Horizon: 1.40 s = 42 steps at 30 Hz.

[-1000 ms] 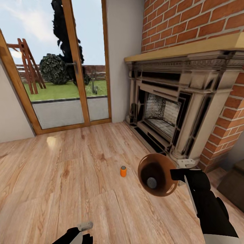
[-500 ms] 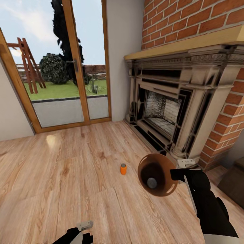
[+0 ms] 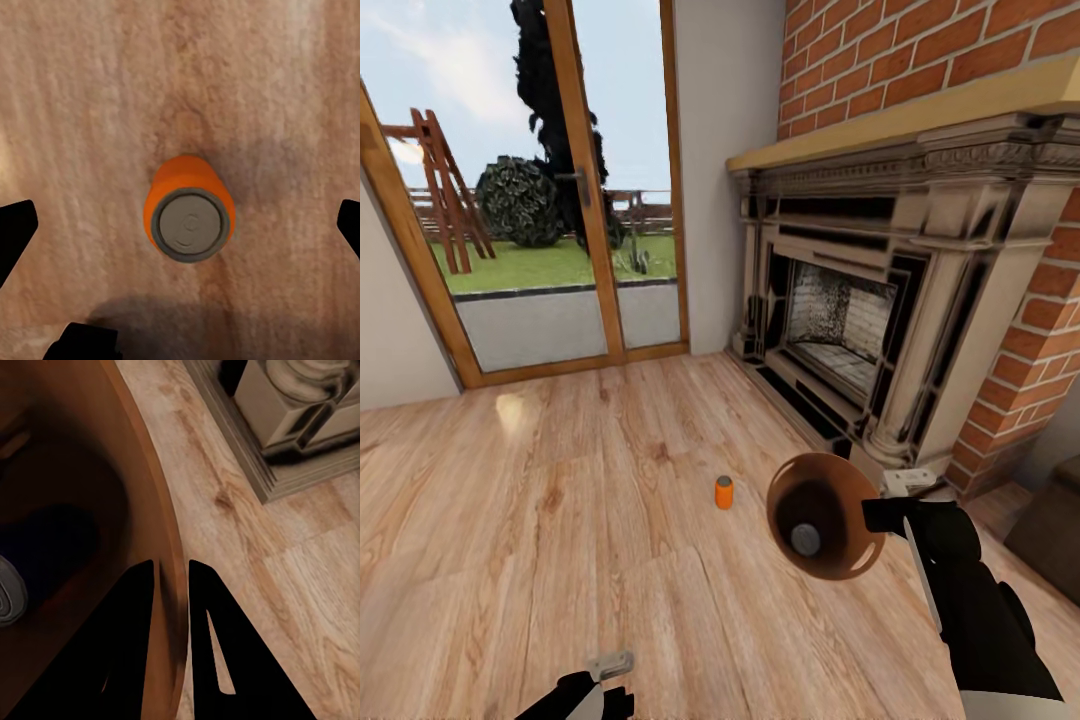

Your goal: Put the three can of soda from the living room inside the tash can in the kitchen.

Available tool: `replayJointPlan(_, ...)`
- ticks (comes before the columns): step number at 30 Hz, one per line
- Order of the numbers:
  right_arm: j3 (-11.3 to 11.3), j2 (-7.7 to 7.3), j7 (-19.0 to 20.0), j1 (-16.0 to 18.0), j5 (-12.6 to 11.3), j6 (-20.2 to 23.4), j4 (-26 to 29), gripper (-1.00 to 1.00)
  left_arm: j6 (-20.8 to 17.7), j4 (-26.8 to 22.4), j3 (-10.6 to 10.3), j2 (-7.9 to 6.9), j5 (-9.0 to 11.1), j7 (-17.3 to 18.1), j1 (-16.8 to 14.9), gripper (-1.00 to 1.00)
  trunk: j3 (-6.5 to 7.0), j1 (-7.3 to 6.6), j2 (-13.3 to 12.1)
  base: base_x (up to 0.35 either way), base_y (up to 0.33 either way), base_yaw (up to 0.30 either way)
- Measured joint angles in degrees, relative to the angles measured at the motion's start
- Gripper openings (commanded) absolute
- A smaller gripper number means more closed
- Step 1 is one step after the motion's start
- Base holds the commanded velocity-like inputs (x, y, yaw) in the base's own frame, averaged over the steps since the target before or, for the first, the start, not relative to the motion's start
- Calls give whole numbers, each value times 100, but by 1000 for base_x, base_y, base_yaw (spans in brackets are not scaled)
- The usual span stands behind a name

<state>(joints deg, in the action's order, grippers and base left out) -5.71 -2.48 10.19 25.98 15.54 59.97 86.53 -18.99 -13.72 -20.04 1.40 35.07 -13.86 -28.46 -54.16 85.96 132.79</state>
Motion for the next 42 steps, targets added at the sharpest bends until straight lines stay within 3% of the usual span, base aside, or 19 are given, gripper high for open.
replayJointPlan(9,-1,-7,0,0,-3,0,0,-100,43,0,-4,0,0,0,1,100,-162,198,361,0,0,0)
replayJointPlan(25,-1,-8,0,1,-9,0,2,-100,86,7,-52,14,-25,-2,12,100,-162,198,363,0,0,0)
replayJointPlan(34,0,0,0,2,-14,0,30,-100,84,9,-53,17,-29,3,31,100,-323,395,722,0,0,0)
replayJointPlan(42,-1,1,0,9,-17,0,62,-100,87,9,-60,28,-35,3,29,100,-323,396,724,0,0,0)
